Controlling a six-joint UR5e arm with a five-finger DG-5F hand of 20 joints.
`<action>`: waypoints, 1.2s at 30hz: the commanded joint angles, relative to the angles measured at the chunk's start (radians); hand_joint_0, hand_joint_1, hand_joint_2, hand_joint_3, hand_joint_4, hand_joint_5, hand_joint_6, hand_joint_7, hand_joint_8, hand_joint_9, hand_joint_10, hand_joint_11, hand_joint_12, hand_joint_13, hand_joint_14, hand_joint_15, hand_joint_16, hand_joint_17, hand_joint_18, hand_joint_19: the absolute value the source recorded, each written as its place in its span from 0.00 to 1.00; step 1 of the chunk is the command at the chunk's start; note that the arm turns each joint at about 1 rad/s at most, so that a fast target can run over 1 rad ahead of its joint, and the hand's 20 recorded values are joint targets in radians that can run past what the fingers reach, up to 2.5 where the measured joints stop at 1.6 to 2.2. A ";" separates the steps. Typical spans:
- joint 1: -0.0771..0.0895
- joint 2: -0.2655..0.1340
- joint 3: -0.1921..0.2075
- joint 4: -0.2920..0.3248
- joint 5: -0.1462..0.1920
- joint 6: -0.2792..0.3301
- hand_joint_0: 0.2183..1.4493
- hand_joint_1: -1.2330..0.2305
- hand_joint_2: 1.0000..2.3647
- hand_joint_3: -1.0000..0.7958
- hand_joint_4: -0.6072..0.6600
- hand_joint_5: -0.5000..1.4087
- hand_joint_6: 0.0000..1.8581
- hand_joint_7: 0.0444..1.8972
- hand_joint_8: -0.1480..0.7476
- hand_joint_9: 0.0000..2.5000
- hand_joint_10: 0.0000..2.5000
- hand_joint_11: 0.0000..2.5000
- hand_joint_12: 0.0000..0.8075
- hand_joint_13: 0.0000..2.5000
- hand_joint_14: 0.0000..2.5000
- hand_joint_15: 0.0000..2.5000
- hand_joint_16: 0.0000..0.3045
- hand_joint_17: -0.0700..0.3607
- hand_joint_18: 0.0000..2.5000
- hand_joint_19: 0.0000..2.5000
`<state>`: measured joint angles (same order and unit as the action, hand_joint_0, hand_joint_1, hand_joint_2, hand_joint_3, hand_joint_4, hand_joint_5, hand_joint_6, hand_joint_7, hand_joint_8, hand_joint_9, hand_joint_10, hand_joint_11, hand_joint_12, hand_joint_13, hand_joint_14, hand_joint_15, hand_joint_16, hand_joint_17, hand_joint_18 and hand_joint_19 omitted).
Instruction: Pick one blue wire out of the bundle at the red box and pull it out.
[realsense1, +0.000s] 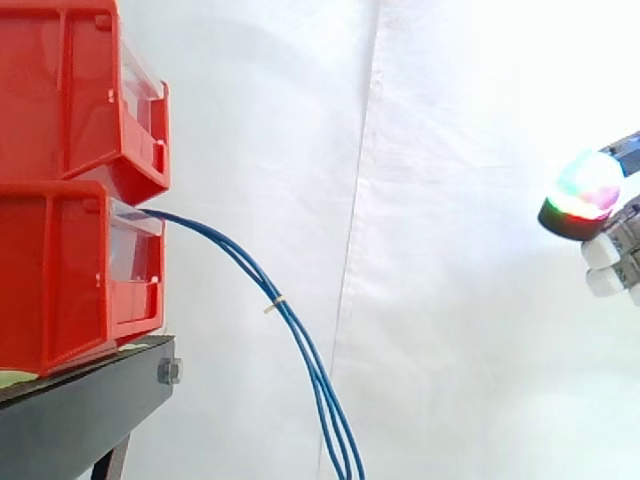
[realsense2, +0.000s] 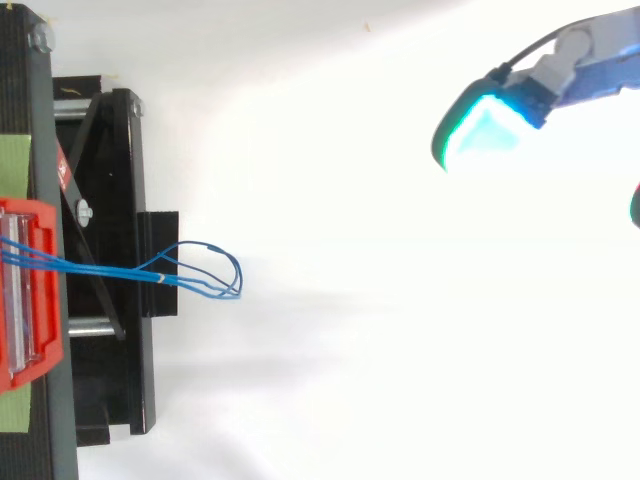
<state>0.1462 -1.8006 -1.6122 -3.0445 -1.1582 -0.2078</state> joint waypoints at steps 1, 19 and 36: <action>0.003 -0.013 0.001 0.027 0.006 -0.007 0.23 0.56 0.00 0.30 0.68 0.15 0.27 0.37 0.50 0.23 0.00 0.06 0.52 0.16 0.00 0.04 0.19 0.47 0.15 0.09; 0.004 -0.108 0.001 0.154 0.002 -0.036 0.25 0.47 0.00 0.31 0.73 0.16 0.27 0.40 0.51 0.26 0.00 0.11 0.52 0.19 0.00 0.05 0.19 0.46 0.19 0.10; -0.010 -0.347 0.167 0.291 0.126 -0.058 0.26 0.37 0.00 0.28 0.75 0.17 0.27 0.42 0.51 0.27 0.00 0.13 0.53 0.19 0.00 0.05 0.18 0.45 0.20 0.10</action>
<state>0.1383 -2.1055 -1.4784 -2.7715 -1.0366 -0.2628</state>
